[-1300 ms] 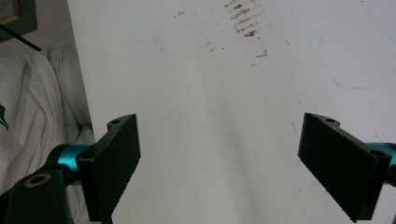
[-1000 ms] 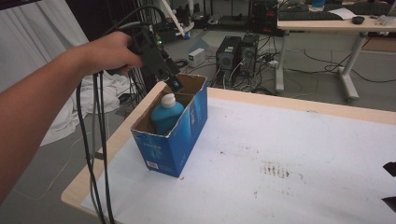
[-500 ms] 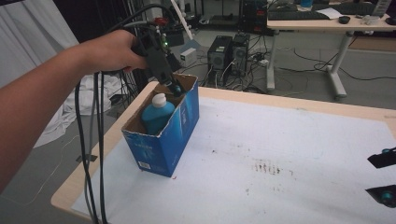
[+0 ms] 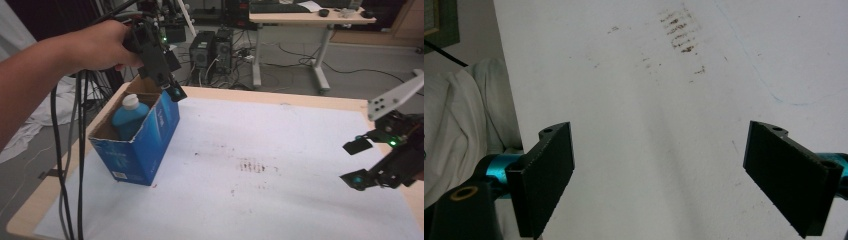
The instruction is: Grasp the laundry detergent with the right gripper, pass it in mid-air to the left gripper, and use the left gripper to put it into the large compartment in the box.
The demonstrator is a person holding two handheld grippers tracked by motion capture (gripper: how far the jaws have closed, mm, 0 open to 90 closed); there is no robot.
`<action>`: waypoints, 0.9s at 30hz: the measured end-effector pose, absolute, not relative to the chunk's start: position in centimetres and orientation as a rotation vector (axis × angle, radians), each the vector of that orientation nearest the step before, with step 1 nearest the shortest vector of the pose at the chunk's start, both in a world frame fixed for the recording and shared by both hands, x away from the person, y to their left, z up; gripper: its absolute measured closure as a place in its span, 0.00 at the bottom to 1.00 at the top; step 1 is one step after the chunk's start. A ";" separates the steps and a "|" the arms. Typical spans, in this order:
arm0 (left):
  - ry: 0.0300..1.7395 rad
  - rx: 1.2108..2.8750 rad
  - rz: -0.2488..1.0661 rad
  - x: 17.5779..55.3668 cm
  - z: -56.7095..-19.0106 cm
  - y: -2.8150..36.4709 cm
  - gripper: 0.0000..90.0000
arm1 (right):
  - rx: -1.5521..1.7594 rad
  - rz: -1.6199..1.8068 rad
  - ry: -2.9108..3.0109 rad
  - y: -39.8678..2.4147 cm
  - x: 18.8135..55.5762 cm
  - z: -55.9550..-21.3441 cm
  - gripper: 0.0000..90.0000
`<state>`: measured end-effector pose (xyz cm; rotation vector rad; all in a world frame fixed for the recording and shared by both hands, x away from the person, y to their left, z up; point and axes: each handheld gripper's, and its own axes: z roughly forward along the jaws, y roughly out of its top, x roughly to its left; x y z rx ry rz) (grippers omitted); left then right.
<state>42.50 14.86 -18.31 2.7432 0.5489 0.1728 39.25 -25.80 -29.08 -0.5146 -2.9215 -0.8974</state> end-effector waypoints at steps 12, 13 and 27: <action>0.405 2.783 0.088 43.5 -20.6 9.6 0.02 | -0.501 -0.876 -2.927 -25.3 39.4 -28.8 0.14; 0.392 2.786 0.078 43.5 -20.9 9.2 0.02 | -0.507 -0.870 -2.928 -25.2 39.4 -28.8 0.14; 0.310 2.842 -0.018 44.1 -25.4 5.5 0.02 | -0.517 -0.835 -2.935 -24.5 39.4 -29.0 0.14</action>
